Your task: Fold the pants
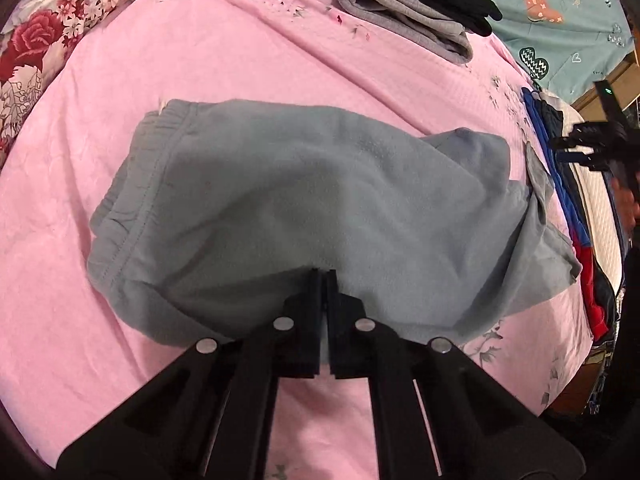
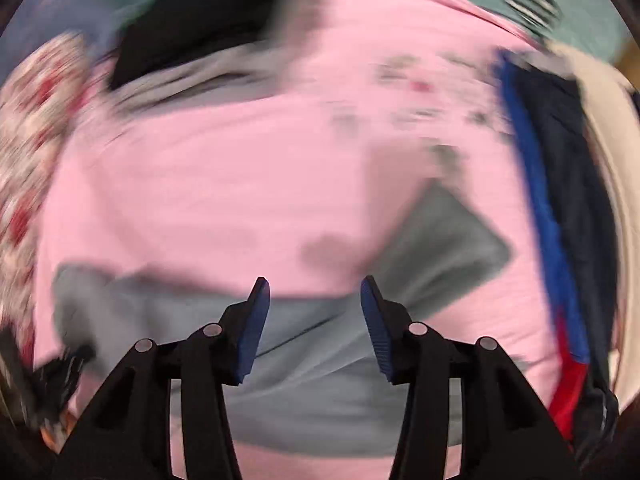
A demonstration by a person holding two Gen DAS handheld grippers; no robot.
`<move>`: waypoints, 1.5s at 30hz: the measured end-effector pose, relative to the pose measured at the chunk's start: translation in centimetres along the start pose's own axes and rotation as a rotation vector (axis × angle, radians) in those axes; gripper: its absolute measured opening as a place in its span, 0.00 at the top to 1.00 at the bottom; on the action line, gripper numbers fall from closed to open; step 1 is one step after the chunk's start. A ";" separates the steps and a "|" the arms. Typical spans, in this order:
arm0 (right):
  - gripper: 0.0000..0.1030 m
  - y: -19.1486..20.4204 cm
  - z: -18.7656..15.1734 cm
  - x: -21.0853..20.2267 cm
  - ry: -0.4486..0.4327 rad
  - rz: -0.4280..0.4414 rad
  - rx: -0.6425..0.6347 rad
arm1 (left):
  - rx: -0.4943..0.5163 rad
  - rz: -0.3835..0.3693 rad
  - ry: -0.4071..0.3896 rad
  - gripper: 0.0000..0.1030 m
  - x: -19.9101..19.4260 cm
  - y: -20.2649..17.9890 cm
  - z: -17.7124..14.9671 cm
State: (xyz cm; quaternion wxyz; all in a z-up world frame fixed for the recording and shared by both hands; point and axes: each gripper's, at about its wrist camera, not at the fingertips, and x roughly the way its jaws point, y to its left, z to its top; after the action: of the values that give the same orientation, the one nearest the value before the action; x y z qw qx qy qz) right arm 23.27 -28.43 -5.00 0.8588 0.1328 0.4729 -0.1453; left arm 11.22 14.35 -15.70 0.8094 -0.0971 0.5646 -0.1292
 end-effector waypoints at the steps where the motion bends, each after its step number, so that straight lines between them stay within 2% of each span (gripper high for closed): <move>1: 0.54 -1.3 1.4 0.9 0.025 -0.019 0.033 | 0.000 0.002 0.000 0.97 0.0 0.0 0.1; 3: 0.55 -2.8 3.5 2.6 0.067 -0.049 0.072 | 0.000 0.001 0.002 0.97 0.1 -0.1 0.3; 5: 0.57 -3.6 4.9 4.2 0.110 -0.044 0.115 | -0.003 -0.008 0.006 0.97 0.1 0.1 0.5; 9: 0.61 -4.0 5.8 6.5 0.180 -0.019 0.142 | -0.008 -0.025 0.014 0.97 0.2 0.3 0.6; 11: 0.64 -4.2 5.7 7.5 0.202 -0.058 0.160 | -0.009 -0.030 0.018 0.97 0.2 0.5 0.7; 14: 0.65 -4.2 5.7 7.5 0.182 -0.067 0.172 | -0.005 -0.025 0.018 0.97 0.3 0.4 0.8; 17: 0.85 -5.1 5.6 7.3 0.165 -0.089 0.185 | -0.006 -0.025 0.014 0.97 0.2 0.3 0.8; 18: 0.96 -5.5 5.7 7.3 0.164 -0.100 0.190 | -0.007 -0.025 0.015 0.97 0.2 0.3 0.8; 20: 0.96 -7.1 5.6 6.9 0.165 -0.049 0.223 | -0.008 -0.033 0.019 0.97 0.3 0.4 0.9; 24: 0.96 -10.2 4.1 2.7 0.082 0.011 0.244 | -0.012 -0.053 0.040 0.97 0.5 0.6 1.4; 28: 0.96 -13.8 0.5 -2.2 -0.002 0.094 0.275 | 0.002 -0.052 0.055 0.97 0.7 0.5 1.7; 32: 0.96 -17.5 -5.9 -6.1 -0.067 0.165 0.314 | 0.029 -0.031 0.060 0.97 0.7 0.0 1.9; 35: 0.96 -19.4 -11.2 -5.8 -0.080 0.210 0.367 | 0.040 -0.018 0.067 0.97 0.8 -0.3 2.0; 39: 0.96 -21.9 -16.9 -2.1 -0.064 0.268 0.449 | 0.057 0.010 0.075 0.97 1.0 -0.6 2.2; 43: 0.96 -23.0 -19.4 0.8 -0.049 0.296 0.468 | 0.078 0.054 0.078 0.97 1.0 -1.3 2.3; 45: 0.92 -22.5 -19.4 0.7 -0.046 0.250 0.395 | 0.078 0.069 0.074 0.97 1.0 -1.5 2.2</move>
State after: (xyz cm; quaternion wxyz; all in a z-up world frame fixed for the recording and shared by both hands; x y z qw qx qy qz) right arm 0.19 -42.20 -17.64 0.8380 0.3525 0.3955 -0.1306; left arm 13.44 12.59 -15.36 0.7951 -0.0411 0.5917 -0.1264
